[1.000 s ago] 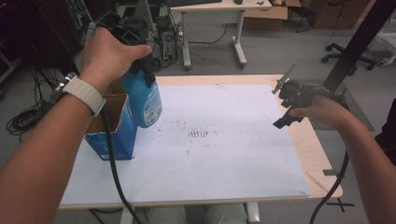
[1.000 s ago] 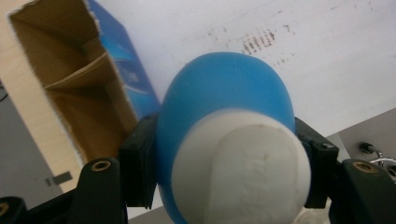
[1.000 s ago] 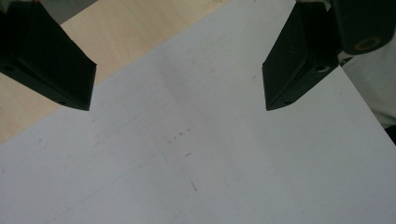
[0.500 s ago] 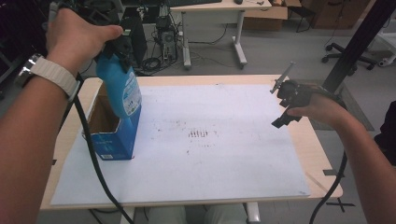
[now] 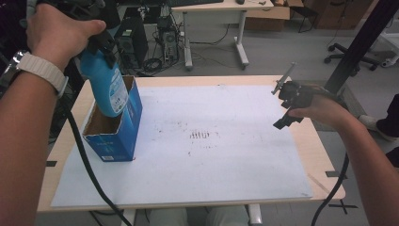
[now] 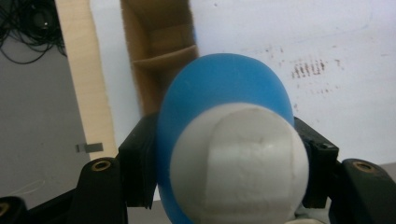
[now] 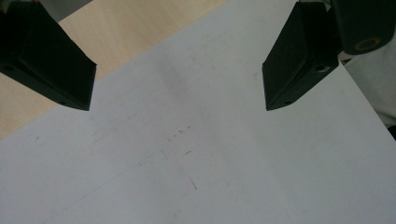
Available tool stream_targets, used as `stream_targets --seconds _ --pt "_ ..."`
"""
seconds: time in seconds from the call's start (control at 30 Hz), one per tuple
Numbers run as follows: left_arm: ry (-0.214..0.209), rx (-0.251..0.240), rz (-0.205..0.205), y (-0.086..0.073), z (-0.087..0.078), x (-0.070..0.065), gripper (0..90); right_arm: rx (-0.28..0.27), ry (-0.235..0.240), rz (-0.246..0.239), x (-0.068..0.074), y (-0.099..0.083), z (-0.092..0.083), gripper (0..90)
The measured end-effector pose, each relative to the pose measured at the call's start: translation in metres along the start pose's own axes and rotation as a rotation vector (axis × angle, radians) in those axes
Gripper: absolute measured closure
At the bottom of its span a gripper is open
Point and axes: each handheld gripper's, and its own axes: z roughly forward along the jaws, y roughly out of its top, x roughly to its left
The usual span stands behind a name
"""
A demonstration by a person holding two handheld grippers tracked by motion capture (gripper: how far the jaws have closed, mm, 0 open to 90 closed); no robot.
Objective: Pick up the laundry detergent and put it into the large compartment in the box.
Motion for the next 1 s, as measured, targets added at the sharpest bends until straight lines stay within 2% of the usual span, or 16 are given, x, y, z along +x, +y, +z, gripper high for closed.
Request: stream_targets --seconds 0.1,0.3,0.53,0.67,0.83,1.0 --pt "0.025 -0.012 -0.024 0.000 0.007 0.009 37.3 -0.001 -0.001 0.000 0.000 0.000 0.000 9.7" --pt "0.038 -0.035 -0.052 -0.002 0.021 0.020 37.4 0.001 0.000 0.006 0.000 0.000 0.001 9.6" --pt "0.043 -0.037 -0.053 -0.004 0.047 0.030 37.4 0.007 -0.001 0.003 0.000 0.002 0.001 9.6" --pt "0.057 -0.021 -0.052 -0.005 0.064 0.035 37.4 0.005 -0.002 0.006 0.000 0.001 0.001 9.6" --pt "0.054 -0.013 -0.063 -0.010 0.086 0.042 37.4 0.006 -0.005 0.008 -0.001 0.000 0.001 9.6" --pt "0.055 -0.007 -0.066 -0.013 0.108 0.045 37.4 0.010 -0.004 0.006 -0.001 0.001 0.002 9.6"
